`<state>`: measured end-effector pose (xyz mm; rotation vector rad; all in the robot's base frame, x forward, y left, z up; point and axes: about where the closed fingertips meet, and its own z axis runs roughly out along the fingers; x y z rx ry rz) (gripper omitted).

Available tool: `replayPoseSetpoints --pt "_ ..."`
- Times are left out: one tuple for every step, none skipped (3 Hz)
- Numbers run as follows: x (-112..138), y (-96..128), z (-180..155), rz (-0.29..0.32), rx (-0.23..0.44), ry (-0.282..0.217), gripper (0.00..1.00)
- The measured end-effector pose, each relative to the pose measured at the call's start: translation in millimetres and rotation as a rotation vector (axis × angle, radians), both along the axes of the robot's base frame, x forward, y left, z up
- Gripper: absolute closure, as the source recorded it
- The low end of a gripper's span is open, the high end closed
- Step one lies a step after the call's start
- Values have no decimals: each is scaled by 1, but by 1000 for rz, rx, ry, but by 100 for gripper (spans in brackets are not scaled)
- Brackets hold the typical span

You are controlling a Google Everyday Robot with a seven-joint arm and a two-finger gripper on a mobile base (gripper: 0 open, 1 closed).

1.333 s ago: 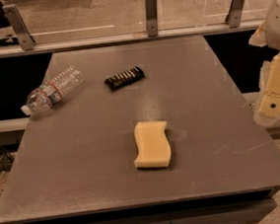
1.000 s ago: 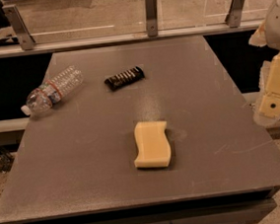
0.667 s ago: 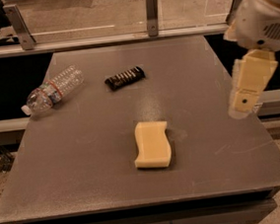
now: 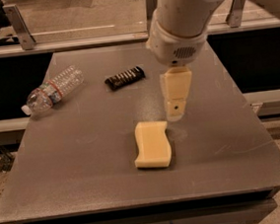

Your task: Pick sponge

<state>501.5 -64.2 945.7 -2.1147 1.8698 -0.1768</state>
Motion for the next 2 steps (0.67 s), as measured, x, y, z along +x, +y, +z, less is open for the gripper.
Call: replayPoseSetpoints --pt "1 5 0 -2 6 -1 0" --pt "4 6 -17 90 2 69 0"
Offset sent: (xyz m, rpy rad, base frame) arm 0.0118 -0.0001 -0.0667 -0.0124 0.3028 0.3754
